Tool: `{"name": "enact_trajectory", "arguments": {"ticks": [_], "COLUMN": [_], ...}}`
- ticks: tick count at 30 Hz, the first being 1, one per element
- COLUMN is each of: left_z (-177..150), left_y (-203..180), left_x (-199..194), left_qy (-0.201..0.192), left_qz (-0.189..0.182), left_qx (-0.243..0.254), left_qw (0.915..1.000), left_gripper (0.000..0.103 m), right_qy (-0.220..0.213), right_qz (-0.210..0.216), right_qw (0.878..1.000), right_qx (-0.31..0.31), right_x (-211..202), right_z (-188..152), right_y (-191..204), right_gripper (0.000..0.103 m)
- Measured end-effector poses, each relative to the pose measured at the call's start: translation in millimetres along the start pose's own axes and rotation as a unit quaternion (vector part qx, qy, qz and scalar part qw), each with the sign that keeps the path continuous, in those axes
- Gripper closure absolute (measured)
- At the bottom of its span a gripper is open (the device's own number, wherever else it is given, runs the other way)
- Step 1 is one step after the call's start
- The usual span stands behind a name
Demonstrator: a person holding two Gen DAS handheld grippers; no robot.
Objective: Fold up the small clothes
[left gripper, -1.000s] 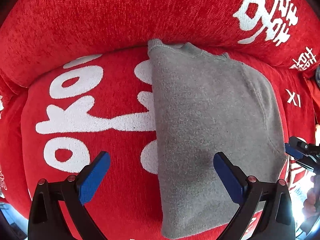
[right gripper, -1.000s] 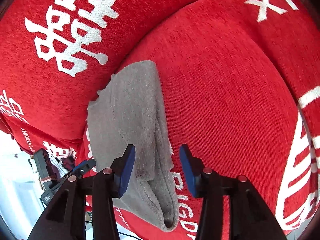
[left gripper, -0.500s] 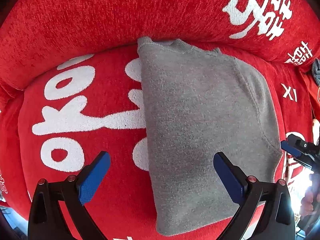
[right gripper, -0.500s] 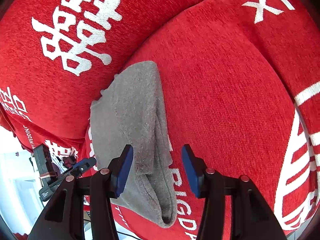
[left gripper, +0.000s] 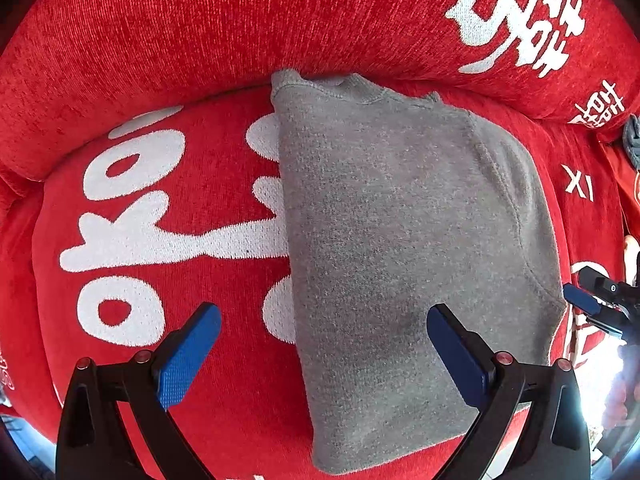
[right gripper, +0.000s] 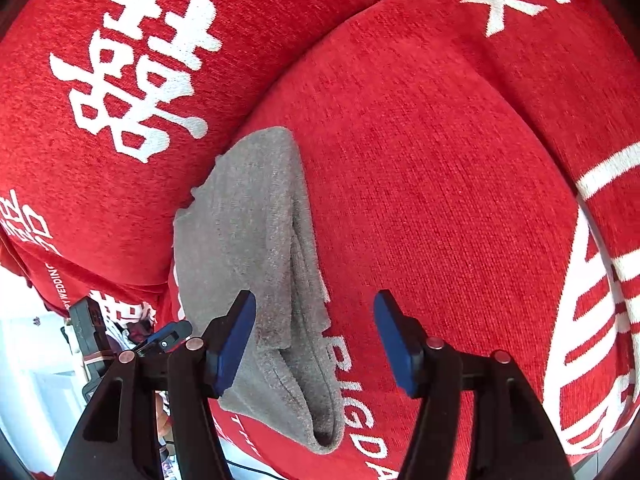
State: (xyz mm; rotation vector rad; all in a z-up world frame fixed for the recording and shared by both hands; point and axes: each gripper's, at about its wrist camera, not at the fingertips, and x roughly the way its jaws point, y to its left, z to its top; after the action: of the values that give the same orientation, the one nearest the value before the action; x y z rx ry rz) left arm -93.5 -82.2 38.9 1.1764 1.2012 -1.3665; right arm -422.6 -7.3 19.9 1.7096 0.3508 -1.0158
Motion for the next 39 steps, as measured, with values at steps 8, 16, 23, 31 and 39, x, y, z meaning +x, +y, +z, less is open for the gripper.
{"name": "enact_trajectory", "arguments": {"ticks": [8, 16, 23, 31, 39], "left_z": [1, 2, 6, 17, 25], "left_y": [4, 9, 20, 17, 2], "left_x": [0, 0, 2, 15, 24], "left_qy": [-0.005, 0.002, -0.003, 0.012, 0.013], "left_qz": [-0.009, -0.033, -0.071, -0.104, -0.100], "left_qx": [0.003, 0.009, 0.004, 0.007, 0.014], "left_qw": [0.9999, 0.9994, 0.9974, 0.9944, 0.9948], "left_gripper": [0.000, 0.000, 0.000, 0.000, 0.000], "right_qy": [-0.008, 0.011, 0.033, 0.059, 0.074], "right_qz": [0.007, 0.016, 0.031, 0.031, 0.029], "right_qw": [1.000, 1.000, 0.999, 0.997, 0.996], "right_qx": [-0.008, -0.014, -0.007, -0.024, -0.034], "right_x": [-2, 5, 17, 37, 48], "right_z": [3, 3, 7, 18, 23], "right_y": [1, 3, 2, 12, 15], "right_gripper": [0.038, 0.033, 0.033, 0.033, 0.033]}}
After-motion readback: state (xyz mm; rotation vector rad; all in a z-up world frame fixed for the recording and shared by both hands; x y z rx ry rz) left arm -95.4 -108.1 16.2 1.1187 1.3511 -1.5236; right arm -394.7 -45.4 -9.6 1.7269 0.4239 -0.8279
